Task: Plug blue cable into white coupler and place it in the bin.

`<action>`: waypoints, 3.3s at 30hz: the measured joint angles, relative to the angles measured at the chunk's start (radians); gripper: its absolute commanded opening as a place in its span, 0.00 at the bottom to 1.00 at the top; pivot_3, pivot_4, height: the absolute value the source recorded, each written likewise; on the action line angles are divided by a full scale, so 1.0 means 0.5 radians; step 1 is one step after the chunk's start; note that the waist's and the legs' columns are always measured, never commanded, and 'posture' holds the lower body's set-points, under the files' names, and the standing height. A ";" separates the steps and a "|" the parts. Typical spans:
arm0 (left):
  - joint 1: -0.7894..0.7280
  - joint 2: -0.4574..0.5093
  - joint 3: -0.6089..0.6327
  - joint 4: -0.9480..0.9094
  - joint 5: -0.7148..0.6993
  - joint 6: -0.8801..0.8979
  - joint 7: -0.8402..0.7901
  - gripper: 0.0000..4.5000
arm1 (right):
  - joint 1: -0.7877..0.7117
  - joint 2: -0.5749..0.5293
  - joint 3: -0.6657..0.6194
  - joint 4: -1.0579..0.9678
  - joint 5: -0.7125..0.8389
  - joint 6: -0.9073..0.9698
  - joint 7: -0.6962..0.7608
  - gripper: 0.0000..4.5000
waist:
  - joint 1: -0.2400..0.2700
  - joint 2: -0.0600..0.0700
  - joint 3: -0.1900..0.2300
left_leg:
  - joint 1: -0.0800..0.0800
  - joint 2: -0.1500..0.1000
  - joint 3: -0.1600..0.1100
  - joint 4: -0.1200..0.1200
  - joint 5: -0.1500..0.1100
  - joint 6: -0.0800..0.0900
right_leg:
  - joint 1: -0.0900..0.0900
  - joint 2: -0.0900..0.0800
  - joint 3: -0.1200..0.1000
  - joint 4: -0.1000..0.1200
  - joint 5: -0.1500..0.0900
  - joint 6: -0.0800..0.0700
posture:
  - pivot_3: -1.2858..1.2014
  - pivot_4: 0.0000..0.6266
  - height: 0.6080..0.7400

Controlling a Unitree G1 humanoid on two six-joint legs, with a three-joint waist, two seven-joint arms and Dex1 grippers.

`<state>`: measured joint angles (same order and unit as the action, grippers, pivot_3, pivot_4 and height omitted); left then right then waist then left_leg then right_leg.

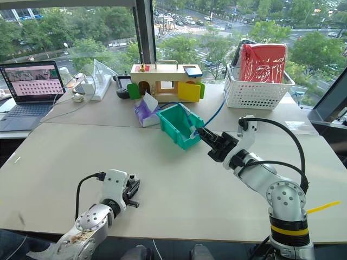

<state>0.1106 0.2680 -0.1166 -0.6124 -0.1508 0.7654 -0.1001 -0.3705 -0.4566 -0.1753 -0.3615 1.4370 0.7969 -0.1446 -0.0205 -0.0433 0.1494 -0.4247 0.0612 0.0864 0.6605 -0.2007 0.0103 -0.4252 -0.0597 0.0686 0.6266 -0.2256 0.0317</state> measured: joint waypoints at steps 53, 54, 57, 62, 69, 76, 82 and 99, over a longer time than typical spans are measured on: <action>-1.985 -0.197 -0.313 3.137 0.346 -1.887 -2.286 0.80 | 0.408 0.484 0.096 -0.602 -0.906 -0.272 -0.413 0.00 | 0.004 0.000 -0.001 | -0.033 -0.014 -0.013 0.004 0.002 0.004 | -0.022 -0.001 -0.005 0.007 0.006 0.018 | 0.52 0.24 0.96; -1.972 -0.196 -0.313 3.113 0.347 -1.870 -2.275 0.80 | 0.402 0.484 0.097 -0.602 -0.906 -0.272 -0.412 0.00 | 0.004 0.000 -0.001 | -0.032 -0.014 -0.014 0.004 0.002 0.004 | -0.021 -0.001 -0.005 0.007 0.006 0.018 | 0.52 0.24 0.96; -1.855 -0.184 -0.319 2.879 0.367 -1.708 -2.170 0.80 | 0.389 0.485 0.098 -0.598 -0.907 -0.272 -0.411 0.00 | 0.000 0.000 -0.005 | -0.028 -0.014 -0.015 0.004 0.002 0.004 | -0.016 -0.001 -0.005 0.007 0.006 0.018 | 0.52 0.24 0.96; -1.542 -0.169 -0.314 2.277 0.372 -1.230 -1.931 0.80 | 0.389 0.506 0.102 -0.593 -0.908 -0.272 -0.410 0.00 | -0.020 0.001 -0.008 | -0.003 -0.013 -0.015 0.003 0.002 0.003 | 0.007 -0.001 -0.005 0.006 0.005 0.017 | 0.52 0.24 0.96; -1.290 -0.146 -0.366 1.733 0.401 -0.763 -1.643 0.80 | 0.385 0.525 0.105 -0.588 -0.909 -0.272 -0.398 0.00 | -0.048 0.003 -0.030 | 0.005 -0.012 -0.016 0.002 0.002 0.003 | 0.012 0.000 -0.004 0.007 0.005 0.016 | 0.52 0.24 0.96; -1.227 -0.192 -0.356 1.540 0.363 -0.481 -1.449 0.68 | 0.381 0.540 0.107 -0.551 -0.916 -0.272 -0.380 0.00 | -0.050 0.006 -0.037 | 0.006 -0.012 -0.017 0.002 0.002 0.003 | 0.011 0.000 -0.002 0.007 0.004 0.015 | 0.52 0.24 0.96; -1.212 -0.206 -0.324 1.515 0.312 -0.390 -1.328 0.21 | 0.386 0.536 0.120 -0.551 -0.928 -0.265 -0.366 0.00 | -0.048 0.006 -0.041 | 0.005 -0.012 -0.020 0.001 0.002 0.003 | 0.010 0.000 -0.002 0.007 0.004 0.015 | 0.52 0.24 0.96; -1.401 -0.021 -0.576 1.283 0.219 0.071 -1.504 0.14 | 0.529 0.606 0.326 -0.486 -1.036 -0.043 -0.225 0.00 | -0.037 0.006 -0.041 | -0.001 -0.016 -0.033 -0.001 0.002 0.003 | 0.007 -0.002 -0.002 0.004 0.001 0.015 | 0.52 0.24 0.96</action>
<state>-0.5902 0.2573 -0.4046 0.0290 -0.0412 0.8009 -0.8519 -0.1059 -0.1534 -0.0122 -0.6047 0.9191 0.7756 -0.2573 -0.0393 -0.0404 0.1288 -0.4250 0.0531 0.0701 0.6598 -0.1997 0.0119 -0.4219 -0.0607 0.0676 0.6284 -0.2249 0.0394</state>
